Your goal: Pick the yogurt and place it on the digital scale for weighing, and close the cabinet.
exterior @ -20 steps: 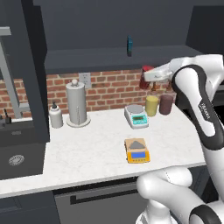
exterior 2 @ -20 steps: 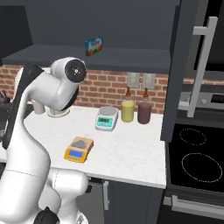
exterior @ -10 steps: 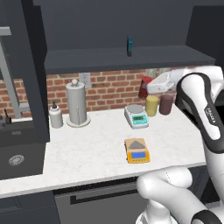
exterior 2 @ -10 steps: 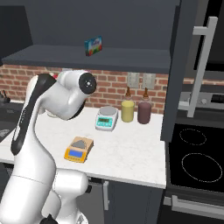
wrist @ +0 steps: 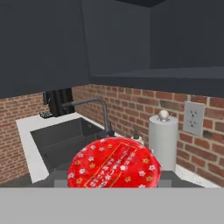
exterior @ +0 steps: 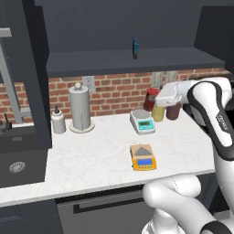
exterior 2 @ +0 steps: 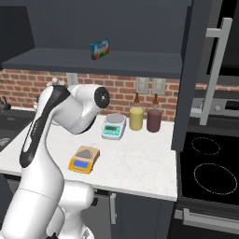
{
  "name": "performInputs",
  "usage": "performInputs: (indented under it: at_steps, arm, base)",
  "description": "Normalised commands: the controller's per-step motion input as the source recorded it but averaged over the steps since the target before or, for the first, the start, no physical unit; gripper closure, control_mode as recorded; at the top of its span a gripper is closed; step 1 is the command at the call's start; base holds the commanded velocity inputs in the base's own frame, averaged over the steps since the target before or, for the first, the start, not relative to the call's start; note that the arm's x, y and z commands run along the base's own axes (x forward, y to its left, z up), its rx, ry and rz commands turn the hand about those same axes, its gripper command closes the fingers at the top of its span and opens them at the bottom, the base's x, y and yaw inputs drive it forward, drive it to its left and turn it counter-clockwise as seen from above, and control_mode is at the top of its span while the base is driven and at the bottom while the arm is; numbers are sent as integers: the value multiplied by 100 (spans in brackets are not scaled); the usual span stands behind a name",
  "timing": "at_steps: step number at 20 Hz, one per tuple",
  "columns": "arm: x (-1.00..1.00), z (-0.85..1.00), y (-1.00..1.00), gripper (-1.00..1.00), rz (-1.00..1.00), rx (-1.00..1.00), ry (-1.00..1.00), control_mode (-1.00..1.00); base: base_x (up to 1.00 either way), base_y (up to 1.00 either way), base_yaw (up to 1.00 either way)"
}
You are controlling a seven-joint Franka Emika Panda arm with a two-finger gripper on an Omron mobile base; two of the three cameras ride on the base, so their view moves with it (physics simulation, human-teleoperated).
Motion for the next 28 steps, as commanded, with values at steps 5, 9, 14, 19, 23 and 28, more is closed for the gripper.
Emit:
performInputs:
  at_steps: [5, 9, 14, 19, 23, 28]
  arm:
    - [-11, -41, -14, 100, 7, -1, 1, -100]
    - [-5, -58, -11, 100, 9, -8, 2, -100]
    - [-5, -66, -6, 100, 13, -11, 0, -100]
    - [-17, -62, -5, 100, 16, -7, 0, -100]
    - [-20, -36, -10, 100, 15, -1, 0, -100]
    - [-2, -17, -3, 100, 5, 0, 0, -100]
  base:
    - [0, 0, 0]
    - [0, 0, 0]
    - [0, 0, 0]
    - [0, 0, 0]
    - [0, 0, 0]
    - [0, 0, 0]
